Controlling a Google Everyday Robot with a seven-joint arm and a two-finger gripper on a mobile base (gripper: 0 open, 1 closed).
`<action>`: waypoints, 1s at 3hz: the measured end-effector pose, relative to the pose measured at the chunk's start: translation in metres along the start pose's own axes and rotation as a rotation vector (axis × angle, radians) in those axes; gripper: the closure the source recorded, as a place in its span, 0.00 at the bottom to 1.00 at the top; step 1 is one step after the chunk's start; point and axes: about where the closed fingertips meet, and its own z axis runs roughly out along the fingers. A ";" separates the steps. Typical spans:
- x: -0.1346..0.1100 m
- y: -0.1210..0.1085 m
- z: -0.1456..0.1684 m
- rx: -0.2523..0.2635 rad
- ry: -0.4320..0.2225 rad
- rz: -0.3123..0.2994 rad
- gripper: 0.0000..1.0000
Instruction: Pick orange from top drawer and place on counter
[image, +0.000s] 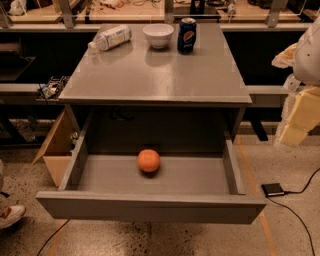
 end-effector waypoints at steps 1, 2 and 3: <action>0.000 0.000 0.000 0.000 0.000 0.000 0.00; -0.014 0.001 0.028 -0.050 -0.054 0.024 0.00; -0.031 0.003 0.066 -0.101 -0.113 0.079 0.00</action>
Offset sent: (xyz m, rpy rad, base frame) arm 0.0260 0.0445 -0.0633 0.1754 0.1136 0.0041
